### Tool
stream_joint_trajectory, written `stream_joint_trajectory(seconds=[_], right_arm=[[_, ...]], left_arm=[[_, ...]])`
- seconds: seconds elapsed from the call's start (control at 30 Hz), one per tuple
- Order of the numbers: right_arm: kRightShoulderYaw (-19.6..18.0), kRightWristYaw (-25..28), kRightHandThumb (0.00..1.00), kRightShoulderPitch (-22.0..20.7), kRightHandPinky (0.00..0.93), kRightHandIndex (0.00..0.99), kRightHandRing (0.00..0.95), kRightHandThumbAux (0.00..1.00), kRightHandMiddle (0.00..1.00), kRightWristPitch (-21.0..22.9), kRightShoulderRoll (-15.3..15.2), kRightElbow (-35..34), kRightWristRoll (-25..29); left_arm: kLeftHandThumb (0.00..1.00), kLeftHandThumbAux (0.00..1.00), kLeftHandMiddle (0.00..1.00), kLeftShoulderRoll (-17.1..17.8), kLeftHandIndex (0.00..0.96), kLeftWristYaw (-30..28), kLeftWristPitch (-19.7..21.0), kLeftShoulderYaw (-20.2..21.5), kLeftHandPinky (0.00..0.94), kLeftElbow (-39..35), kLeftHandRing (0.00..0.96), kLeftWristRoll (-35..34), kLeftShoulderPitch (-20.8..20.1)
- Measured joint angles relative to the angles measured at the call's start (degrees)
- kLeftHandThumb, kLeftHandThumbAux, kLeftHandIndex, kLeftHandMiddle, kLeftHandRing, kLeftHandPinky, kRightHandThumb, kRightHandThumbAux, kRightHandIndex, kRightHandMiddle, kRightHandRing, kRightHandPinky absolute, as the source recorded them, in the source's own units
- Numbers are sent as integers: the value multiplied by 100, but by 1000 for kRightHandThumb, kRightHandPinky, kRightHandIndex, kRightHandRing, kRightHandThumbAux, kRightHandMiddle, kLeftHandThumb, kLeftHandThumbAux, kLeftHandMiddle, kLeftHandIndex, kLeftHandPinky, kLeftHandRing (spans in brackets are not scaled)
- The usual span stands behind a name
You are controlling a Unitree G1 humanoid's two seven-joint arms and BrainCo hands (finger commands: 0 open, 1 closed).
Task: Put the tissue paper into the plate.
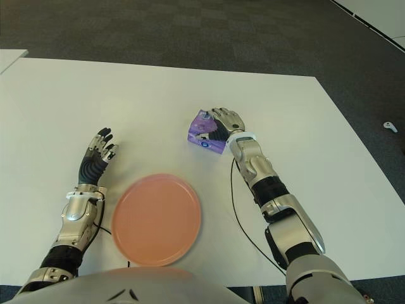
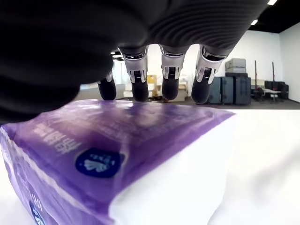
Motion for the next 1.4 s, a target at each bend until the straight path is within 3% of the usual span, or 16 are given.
stream_joint_trajectory(seconds=[0.53, 1.4], right_arm=[[48, -224, 281, -85, 0, 0, 0, 268, 0, -79, 62, 218, 18], [81, -77, 274, -92, 0, 0, 0, 267, 0, -305, 73, 322, 43]], left_arm=[[0, 569, 0, 8, 0, 0, -10, -4, 0, 1, 0, 2, 1], [0, 568, 0, 8, 0, 0, -7, -8, 0, -3, 0, 2, 4]])
